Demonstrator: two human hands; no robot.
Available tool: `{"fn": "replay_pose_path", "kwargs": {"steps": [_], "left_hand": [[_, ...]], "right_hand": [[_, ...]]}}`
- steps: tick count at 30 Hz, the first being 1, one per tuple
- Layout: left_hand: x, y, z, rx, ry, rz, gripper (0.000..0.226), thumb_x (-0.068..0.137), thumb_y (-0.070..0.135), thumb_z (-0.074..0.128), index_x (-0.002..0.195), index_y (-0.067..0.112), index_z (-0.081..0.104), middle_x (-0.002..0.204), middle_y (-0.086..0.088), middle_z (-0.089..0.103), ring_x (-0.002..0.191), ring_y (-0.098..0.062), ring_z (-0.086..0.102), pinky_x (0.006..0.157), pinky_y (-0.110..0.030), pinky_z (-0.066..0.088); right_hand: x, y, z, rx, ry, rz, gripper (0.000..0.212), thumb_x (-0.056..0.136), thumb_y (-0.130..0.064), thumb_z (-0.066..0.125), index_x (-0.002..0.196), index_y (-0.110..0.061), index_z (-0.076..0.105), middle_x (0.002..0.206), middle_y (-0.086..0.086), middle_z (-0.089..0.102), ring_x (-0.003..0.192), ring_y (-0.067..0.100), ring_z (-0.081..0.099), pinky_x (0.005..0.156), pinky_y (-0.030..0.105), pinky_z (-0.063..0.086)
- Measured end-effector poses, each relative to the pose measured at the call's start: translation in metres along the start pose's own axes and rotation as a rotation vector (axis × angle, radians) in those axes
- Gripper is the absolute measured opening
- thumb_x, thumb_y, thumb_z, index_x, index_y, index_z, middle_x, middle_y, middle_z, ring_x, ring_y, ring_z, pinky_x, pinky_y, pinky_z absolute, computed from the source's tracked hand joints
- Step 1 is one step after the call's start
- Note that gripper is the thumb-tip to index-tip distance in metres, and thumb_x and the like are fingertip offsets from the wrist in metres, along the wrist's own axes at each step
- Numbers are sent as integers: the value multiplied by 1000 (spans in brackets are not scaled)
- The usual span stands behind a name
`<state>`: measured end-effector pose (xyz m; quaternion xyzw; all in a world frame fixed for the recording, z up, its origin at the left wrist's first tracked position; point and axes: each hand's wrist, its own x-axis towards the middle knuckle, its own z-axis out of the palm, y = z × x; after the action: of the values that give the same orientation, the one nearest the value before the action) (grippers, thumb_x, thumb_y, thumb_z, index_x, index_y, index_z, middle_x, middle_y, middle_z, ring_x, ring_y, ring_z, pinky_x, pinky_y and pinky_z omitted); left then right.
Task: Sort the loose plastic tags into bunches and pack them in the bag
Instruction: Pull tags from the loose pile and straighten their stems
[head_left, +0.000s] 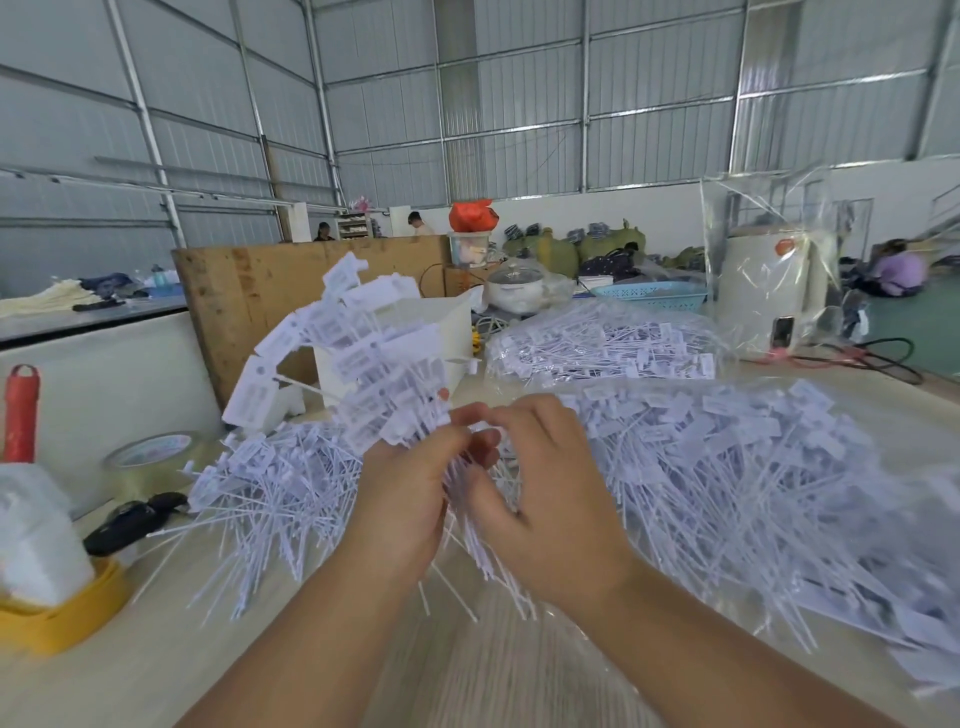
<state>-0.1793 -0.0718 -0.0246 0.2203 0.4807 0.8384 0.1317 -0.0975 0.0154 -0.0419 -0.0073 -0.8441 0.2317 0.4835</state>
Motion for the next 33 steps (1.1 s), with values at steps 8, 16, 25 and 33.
{"fn": "replay_pose_path", "kwargs": {"steps": [8, 16, 25, 33], "left_hand": [[-3, -2, -1, 28, -138, -66, 26, 80, -14, 49, 81, -6, 74, 77, -23, 71, 70, -30, 71, 61, -36, 57], [2, -2, -11, 174, -266, -154, 15, 66, 15, 71, 70, 1, 74, 43, -7, 42, 38, -15, 36, 41, -22, 35], [6, 3, -16, 221, -406, -217, 18, 63, 14, 79, 59, 1, 67, 44, -7, 49, 32, -10, 35, 36, -18, 30], [26, 17, -41, -30, -207, -273, 21, 71, 11, 58, 50, 12, 57, 52, -4, 49, 32, -8, 32, 34, -14, 25]], "right_hand": [[-2, 7, 1, 443, -73, 305, 12, 94, -24, 55, 101, -33, 57, 103, -9, 64, 92, 9, 60, 81, 27, 48], [9, 21, -5, 205, 202, 426, 52, 90, -20, 61, 134, -26, 34, 125, -13, 31, 120, 6, 33, 97, 21, 28], [10, 31, -8, 449, 145, 553, 26, 98, -21, 54, 75, -25, 64, 62, -7, 62, 53, 7, 52, 54, 24, 43], [12, 35, -17, 559, 271, 711, 9, 99, -19, 51, 92, -14, 51, 55, 3, 55, 32, 3, 35, 36, 17, 30]]}}
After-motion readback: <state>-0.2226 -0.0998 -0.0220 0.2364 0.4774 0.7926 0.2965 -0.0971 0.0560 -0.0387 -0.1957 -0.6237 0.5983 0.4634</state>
